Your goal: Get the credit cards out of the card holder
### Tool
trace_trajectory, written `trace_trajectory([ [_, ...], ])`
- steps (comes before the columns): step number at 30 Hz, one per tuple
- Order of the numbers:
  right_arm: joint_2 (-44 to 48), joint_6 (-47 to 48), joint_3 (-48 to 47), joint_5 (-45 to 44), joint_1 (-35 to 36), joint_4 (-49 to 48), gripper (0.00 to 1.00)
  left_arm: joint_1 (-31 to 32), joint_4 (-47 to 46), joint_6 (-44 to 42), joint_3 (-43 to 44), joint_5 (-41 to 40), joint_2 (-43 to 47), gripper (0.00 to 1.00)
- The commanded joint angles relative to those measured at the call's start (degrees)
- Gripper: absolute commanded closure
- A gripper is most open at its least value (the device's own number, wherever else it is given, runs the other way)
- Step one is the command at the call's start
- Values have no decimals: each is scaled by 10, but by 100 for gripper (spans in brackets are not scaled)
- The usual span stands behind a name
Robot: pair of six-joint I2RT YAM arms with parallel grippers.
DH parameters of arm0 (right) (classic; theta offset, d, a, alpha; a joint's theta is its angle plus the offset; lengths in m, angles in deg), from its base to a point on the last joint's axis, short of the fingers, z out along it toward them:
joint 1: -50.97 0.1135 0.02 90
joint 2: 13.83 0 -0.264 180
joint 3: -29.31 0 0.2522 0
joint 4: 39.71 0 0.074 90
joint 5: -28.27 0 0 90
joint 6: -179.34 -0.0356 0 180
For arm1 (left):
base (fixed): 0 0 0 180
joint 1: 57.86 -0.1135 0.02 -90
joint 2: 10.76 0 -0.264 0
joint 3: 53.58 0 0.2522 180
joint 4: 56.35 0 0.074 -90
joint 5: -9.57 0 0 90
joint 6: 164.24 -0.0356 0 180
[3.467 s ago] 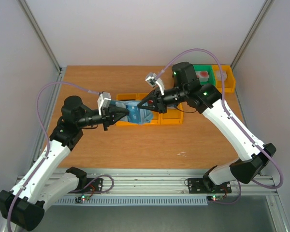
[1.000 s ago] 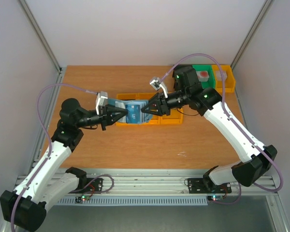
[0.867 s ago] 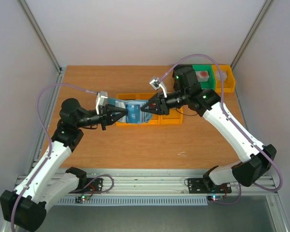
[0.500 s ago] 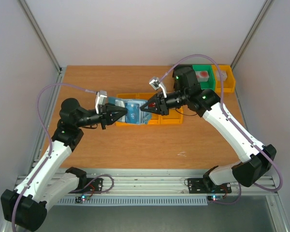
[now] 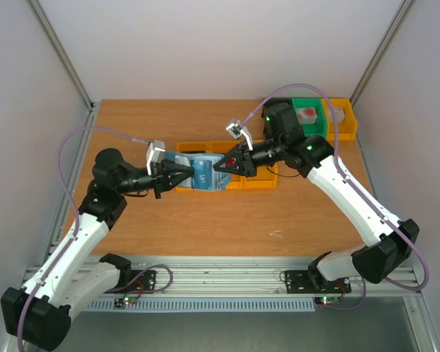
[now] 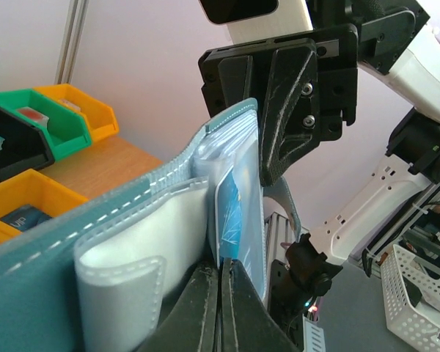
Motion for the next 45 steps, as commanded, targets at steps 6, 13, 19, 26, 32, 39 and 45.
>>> trace_trajectory([
  [6, 33, 28, -15, -3, -28, 30, 99, -2, 51, -49, 24, 3, 10, 100],
  [13, 24, -3, -19, 31, -27, 8, 99, -1, -60, -9, -4, 12, -4, 100],
  [19, 14, 4, -38, 24, -11, 9, 99, 0, -71, 32, 1, -15, -17, 89],
  [26, 9, 14, -39, 16, -11, 22, 99, 0, -38, 14, 8, -11, -10, 93],
  [32, 8, 21, -44, 10, -12, 30, 99, -1, -36, 11, 8, -4, -7, 100],
  [39, 16, 41, -35, -2, -29, 58, 99, -3, 25, -26, 17, -11, 6, 100],
  [45, 23, 41, -21, -4, -44, 65, 99, -4, 35, -35, 16, -33, 11, 100],
])
